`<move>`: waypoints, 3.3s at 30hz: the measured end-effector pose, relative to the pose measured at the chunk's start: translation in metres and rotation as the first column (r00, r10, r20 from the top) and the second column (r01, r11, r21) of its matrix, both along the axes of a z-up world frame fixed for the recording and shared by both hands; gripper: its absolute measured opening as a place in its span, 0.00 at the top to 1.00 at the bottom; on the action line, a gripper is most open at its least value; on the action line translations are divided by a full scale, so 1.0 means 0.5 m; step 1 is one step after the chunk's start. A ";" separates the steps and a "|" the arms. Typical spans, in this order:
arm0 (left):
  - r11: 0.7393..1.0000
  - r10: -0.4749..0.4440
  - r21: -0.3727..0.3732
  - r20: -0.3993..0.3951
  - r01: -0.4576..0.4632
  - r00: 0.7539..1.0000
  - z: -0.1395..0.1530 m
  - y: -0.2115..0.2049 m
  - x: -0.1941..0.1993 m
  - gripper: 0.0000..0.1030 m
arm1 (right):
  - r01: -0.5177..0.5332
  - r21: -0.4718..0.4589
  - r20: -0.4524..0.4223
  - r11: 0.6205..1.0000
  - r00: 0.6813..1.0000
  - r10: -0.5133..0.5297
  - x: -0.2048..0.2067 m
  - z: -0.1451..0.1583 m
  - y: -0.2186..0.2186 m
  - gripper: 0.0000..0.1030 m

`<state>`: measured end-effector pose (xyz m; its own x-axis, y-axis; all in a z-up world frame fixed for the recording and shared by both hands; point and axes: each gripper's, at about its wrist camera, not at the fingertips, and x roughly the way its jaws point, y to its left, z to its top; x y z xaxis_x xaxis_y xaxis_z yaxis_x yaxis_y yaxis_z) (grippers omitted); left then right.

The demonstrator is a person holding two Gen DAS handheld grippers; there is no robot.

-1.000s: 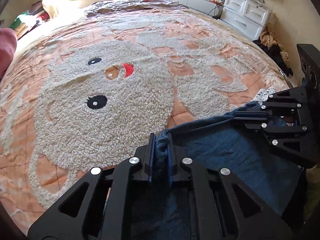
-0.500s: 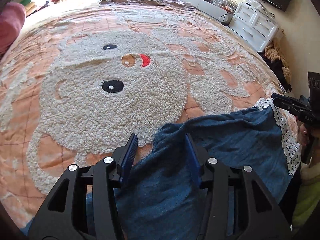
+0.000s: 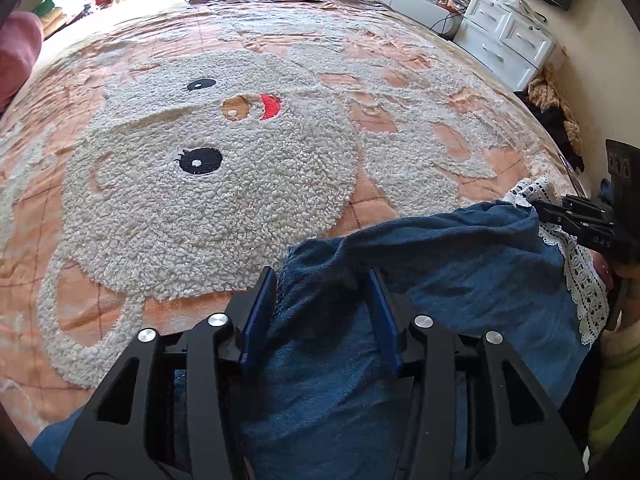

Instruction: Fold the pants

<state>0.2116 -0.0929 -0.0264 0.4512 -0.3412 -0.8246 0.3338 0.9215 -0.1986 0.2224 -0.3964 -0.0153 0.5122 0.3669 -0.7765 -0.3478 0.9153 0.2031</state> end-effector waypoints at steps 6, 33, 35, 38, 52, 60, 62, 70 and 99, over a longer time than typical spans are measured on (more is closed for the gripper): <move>1.000 0.021 -0.010 0.058 -0.020 0.998 0.018 -0.004 -0.005 0.92 | 0.061 0.006 0.141 0.998 0.988 -0.062 -0.033 0.069 -0.013 0.83; 0.983 0.180 -0.012 0.164 -0.181 0.970 0.083 0.086 -0.148 0.38 | 0.260 0.040 0.222 0.965 0.939 -0.262 -0.175 0.094 -0.094 0.34; 0.980 0.200 -0.023 0.171 -0.199 0.965 0.091 0.100 -0.186 0.36 | 0.270 0.085 0.209 0.959 0.936 -0.283 -0.227 0.090 -0.103 0.34; 0.977 0.215 -0.033 0.198 -0.213 0.956 0.101 0.119 -0.258 0.34 | 0.282 0.135 0.188 0.950 0.934 -0.304 -0.286 0.084 -0.111 0.34; 0.922 0.304 0.203 0.150 -0.330 0.941 0.035 0.171 -0.380 0.33 | 0.306 0.136 -0.049 0.942 0.952 -0.303 -0.323 0.004 -0.062 0.69; 0.927 0.321 0.153 0.150 -0.343 0.935 0.035 0.237 -0.399 0.38 | 0.326 0.025 0.035 0.945 0.945 -0.326 -0.335 0.017 -0.053 0.77; 0.931 0.309 0.155 0.147 -0.330 0.940 0.030 0.236 -0.398 0.39 | 0.330 0.009 0.021 0.944 0.944 -0.330 -0.325 0.002 -0.053 0.76; 0.933 0.283 0.178 0.168 -0.312 0.944 0.027 0.221 -0.403 0.37 | 0.358 0.055 0.000 0.932 0.934 -0.359 -0.323 -0.009 -0.065 0.71; 0.984 0.129 0.084 0.271 -0.156 0.954 0.186 0.056 -0.433 0.13 | 0.386 0.177 0.103 0.905 0.908 -0.407 -0.419 0.105 -0.099 0.25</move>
<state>-0.0050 -0.0650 0.0669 0.6947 -0.1768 -0.6972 0.2251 0.9741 -0.0227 0.0131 -0.4460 0.0370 0.7349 0.2172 -0.6425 0.0041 0.9459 0.3245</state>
